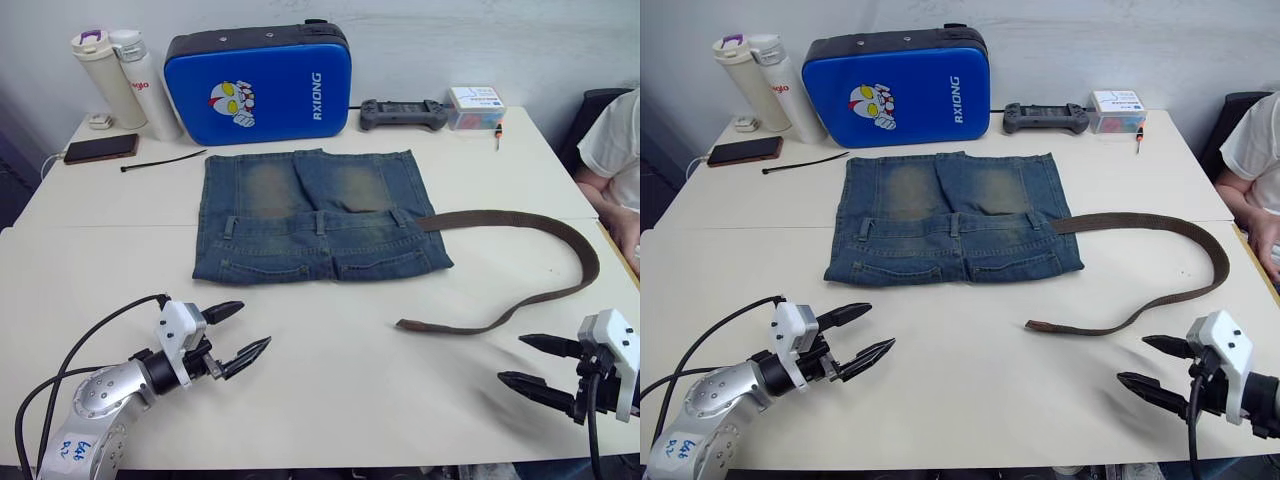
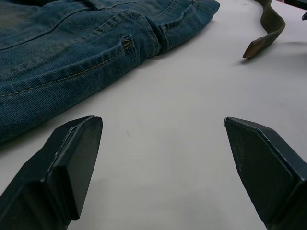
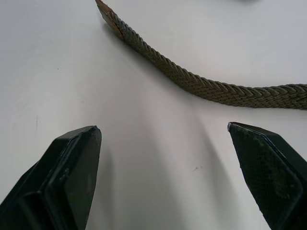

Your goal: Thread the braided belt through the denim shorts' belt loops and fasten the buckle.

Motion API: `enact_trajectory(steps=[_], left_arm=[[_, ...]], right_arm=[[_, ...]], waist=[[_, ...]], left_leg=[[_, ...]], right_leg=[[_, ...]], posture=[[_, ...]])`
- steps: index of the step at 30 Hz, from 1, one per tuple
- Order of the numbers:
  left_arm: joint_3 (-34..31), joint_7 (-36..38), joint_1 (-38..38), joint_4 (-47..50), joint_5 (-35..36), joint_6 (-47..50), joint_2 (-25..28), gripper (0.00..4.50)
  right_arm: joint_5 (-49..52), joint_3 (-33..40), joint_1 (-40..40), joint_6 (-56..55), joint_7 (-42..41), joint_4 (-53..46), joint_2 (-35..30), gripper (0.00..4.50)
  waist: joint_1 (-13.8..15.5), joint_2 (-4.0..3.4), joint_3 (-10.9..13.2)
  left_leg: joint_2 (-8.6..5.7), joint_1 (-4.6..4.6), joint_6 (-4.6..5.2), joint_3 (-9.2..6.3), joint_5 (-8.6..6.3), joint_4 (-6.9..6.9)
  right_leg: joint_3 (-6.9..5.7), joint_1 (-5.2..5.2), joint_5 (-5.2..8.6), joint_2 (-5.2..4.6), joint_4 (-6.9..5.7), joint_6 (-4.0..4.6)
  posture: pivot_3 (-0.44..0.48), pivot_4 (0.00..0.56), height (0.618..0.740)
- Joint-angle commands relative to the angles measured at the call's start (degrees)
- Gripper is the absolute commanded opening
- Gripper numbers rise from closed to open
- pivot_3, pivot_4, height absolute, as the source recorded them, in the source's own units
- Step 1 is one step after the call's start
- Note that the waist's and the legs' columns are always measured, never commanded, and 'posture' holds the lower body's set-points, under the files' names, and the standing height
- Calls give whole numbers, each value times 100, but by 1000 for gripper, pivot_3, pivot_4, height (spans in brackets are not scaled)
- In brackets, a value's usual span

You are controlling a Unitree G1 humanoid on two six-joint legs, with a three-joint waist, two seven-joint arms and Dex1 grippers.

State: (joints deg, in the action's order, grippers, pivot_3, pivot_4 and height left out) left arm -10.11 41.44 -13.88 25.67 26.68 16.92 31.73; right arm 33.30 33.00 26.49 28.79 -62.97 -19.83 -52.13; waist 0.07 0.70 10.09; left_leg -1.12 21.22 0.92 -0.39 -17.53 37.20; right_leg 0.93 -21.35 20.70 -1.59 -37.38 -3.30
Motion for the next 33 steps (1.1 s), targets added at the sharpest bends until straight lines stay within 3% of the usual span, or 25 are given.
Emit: enact_trajectory(steps=[1,12,20,23,25,29,33], left_arm=[[-31,-21,147,34,158,24,-55,4456],[-139,54,409,299,690,622,94,4456],[-50,97,572,530,573,840,520,4456],[-76,582,846,609,905,1084,930,4456],[-10,996,1010,650,923,1108,1301,4456],[130,1242,1693,731,1722,2487,2121,4456],[219,1170,1935,850,1635,2637,2315,4456]], right_arm=[[-11,164,34,-193,-67,-11,108,4500],[-64,-170,-216,-418,-59,-31,191,4500],[358,-195,-536,263,12,-843,-137,4500],[314,-351,-911,450,2,-1096,-521,4500],[245,-570,-1245,596,54,-1206,-798,4500],[186,-1604,-2544,1217,331,-1172,-1319,4500],[-689,-2724,-3120,777,245,-787,-1487,4500]], waist=[[0,0,0],[-12,-1,0],[-8,0,0],[-10,0,2],[-17,-2,2],[-34,-6,8],[-28,-7,12]], left_leg=[[0,0,0,0,0,0],[0,-2,-2,-1,1,1],[0,0,-4,-2,1,0],[0,0,-4,-2,1,1],[0,0,-5,-3,1,1],[0,3,-8,-3,2,-4],[0,9,-11,-7,0,-14]], right_leg=[[0,0,0,0,0,0],[0,0,0,1,-3,0],[0,-1,0,1,-2,0],[0,-2,0,0,-2,0],[-1,-4,0,0,-4,1],[-1,-13,3,-1,-4,7],[-5,-18,9,0,3,14]], posture=[[0,150,740],[0,150,740],[0,150,740],[0,150,740],[0,150,740],[0,150,740],[0,150,740]])
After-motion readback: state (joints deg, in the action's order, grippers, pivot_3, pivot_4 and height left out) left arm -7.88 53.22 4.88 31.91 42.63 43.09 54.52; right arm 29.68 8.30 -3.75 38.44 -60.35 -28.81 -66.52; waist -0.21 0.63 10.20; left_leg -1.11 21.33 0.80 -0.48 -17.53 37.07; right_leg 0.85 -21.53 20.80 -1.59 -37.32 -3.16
